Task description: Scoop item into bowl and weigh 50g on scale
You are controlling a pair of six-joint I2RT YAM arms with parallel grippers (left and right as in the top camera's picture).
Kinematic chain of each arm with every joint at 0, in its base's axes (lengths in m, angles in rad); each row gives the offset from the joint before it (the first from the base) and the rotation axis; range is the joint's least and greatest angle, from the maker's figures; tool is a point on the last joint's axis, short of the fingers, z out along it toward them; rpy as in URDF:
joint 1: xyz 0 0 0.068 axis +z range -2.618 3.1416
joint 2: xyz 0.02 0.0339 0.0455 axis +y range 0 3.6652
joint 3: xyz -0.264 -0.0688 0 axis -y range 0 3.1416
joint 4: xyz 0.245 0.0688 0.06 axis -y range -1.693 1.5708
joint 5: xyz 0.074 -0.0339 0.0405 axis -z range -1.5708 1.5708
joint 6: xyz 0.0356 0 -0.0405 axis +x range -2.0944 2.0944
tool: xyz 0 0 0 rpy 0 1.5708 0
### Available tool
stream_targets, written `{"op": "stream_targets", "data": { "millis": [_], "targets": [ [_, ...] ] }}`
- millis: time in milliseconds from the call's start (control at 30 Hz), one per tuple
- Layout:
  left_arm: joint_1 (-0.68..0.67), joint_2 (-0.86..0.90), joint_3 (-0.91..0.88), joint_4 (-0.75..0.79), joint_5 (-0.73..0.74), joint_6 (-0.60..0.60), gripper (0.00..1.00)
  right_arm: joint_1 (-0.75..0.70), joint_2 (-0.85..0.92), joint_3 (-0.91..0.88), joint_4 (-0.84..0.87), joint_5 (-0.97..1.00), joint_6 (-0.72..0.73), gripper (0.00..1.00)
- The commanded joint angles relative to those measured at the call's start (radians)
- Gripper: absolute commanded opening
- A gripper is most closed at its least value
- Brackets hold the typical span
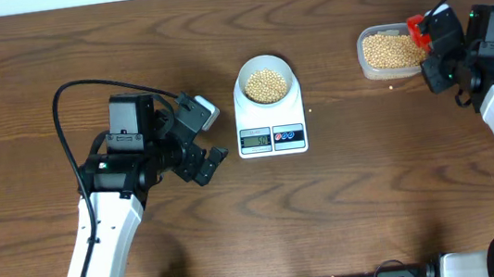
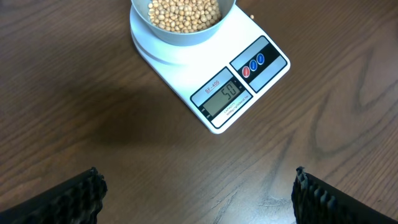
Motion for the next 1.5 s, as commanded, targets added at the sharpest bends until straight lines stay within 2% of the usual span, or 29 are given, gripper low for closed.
{"op": "stream_targets", "data": {
  "millis": [0,300,500,633,967,1100,1467],
  "targets": [
    [0.002,-0.005,0.022,-0.003,-0.009,0.013,0.98,0.028,-0.008,-0.002,0.006,0.003,-0.010,0.01],
    [0.002,-0.005,0.022,-0.003,-0.009,0.013,0.98,0.035,-0.169,-0.002,0.034,-0.020,0.029,0.01],
    [0.002,-0.005,0.022,-0.003,-0.009,0.013,0.98,0.004,-0.243,-0.002,-0.008,-0.220,0.127,0.01],
    [0.002,-0.005,0.022,-0.003,-0.009,0.013,0.98,-0.010,-0.252,-0.002,-0.006,-0.331,0.153,0.01],
    [0.002,-0.005,0.022,-0.003,-0.009,0.013,0.98,-0.009,-0.251,-0.002,0.088,-0.424,0.158,0.01],
    [0.002,-0.005,0.022,-0.003,-0.009,0.013,0.98,-0.009,-0.252,-0.002,0.114,-0.435,0.248,0.01],
    [0.002,-0.005,0.022,-0.003,-0.009,0.013,0.98,-0.049,-0.290,-0.002,0.108,-0.650,0.414,0.01]
  ]
}}
